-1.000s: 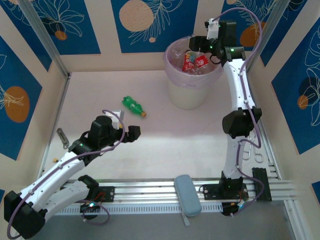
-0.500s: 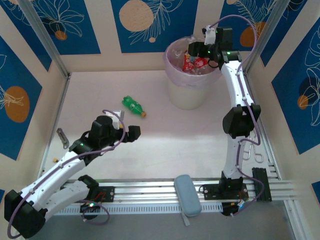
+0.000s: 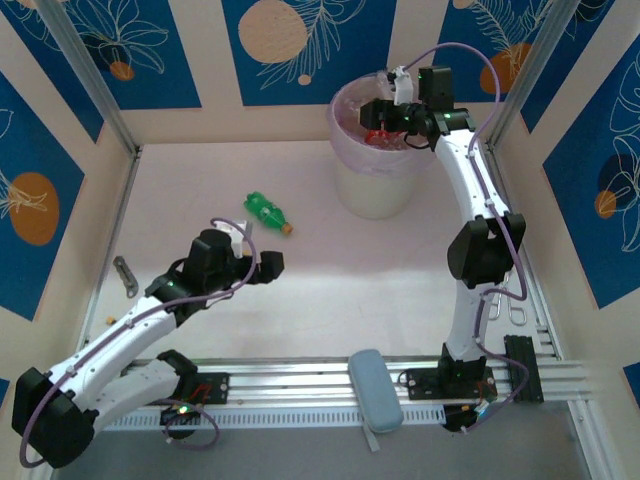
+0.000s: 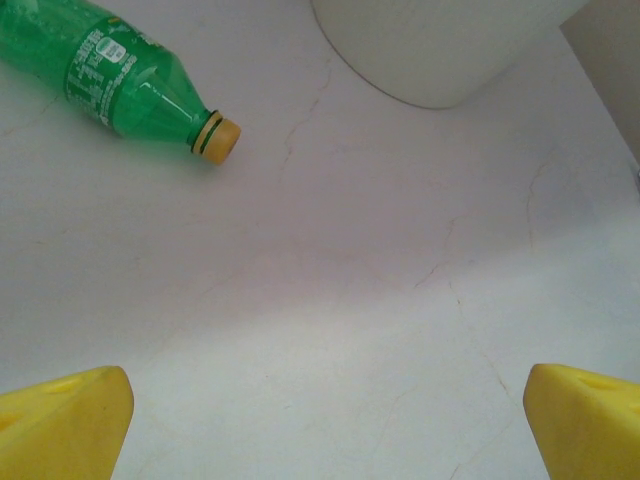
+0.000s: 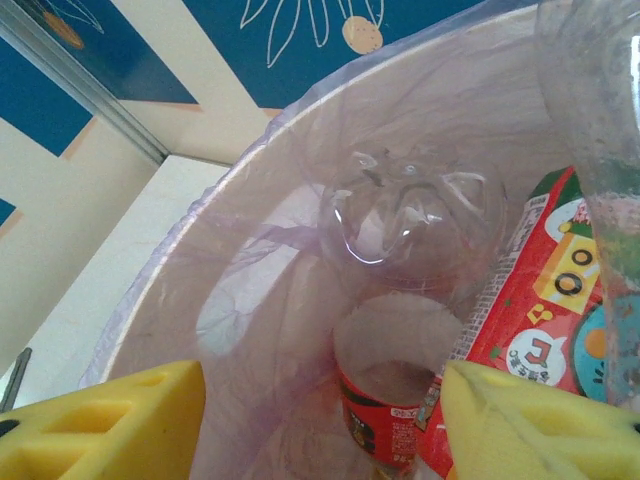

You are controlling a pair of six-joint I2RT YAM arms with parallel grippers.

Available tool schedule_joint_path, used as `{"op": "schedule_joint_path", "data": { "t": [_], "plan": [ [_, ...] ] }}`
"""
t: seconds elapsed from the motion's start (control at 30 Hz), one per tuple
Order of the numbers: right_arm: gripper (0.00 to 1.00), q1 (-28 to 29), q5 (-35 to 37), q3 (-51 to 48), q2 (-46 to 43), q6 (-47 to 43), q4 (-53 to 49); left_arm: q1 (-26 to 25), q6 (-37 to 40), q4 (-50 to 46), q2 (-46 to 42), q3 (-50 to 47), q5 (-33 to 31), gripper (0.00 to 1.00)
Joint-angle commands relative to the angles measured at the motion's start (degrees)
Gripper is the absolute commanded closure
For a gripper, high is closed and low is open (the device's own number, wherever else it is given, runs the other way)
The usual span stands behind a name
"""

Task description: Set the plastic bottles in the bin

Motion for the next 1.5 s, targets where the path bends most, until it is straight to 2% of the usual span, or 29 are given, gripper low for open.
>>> {"op": "schedule_joint_path", "data": {
  "t": [0.0, 0.23, 0.33, 0.47, 0.63, 0.9, 0.97, 1.13, 1.3, 1.47],
  "plan": [
    [0.34, -0.5, 0.3, 1.5, -4.8, 0.5, -1.5, -0.2, -1.5, 1.8, 1.4, 2.7, -4.1, 0.0],
    [0.29, -0.1, 4.9, -2.3, -13.6, -0.9, -1.7, 1.1, -6.5, -0.5, 11.2, 8.7, -20.8, 0.0],
    [0.25, 0.0, 6.1, -8.2, -19.8, -1.3, -1.3, 2.6, -8.1, 0.6, 18.5, 12.7, -23.3, 0.0],
    [0.2, 0.1, 8.3, -18.8, -29.1, -1.4, -0.3, 4.9, -9.5, 1.2, 29.0, 19.6, -22.5, 0.0],
    [0.18, -0.4, 7.6, -29.4, -38.4, -0.4, -4.2, 8.2, -15.2, -1.6, 41.3, 29.1, -22.5, 0.0],
    [0.19, 0.5, 5.4, -46.8, -53.0, 4.0, -5.7, 12.4, -20.4, 1.7, 53.7, 35.4, -20.0, 0.02],
    [0.18, 0.7, 5.7, -49.0, -55.6, 4.1, -7.5, 13.1, -21.8, 2.7, 56.1, 36.5, -19.7, 0.07],
    [0.19, 0.8, 5.6, -54.8, -61.4, 5.5, -9.0, 14.2, -21.9, 3.4, 62.0, 40.8, -18.6, 0.12],
    [0.19, 0.6, 4.8, -57.3, -62.6, 4.7, -11.1, 14.6, -23.1, -0.1, 67.5, 45.4, -17.4, 0.19],
    [0.19, 0.9, 4.2, -61.3, -64.1, 6.5, -10.2, 14.6, -24.8, -0.1, 69.3, 46.2, -17.2, 0.33]
  ]
}}
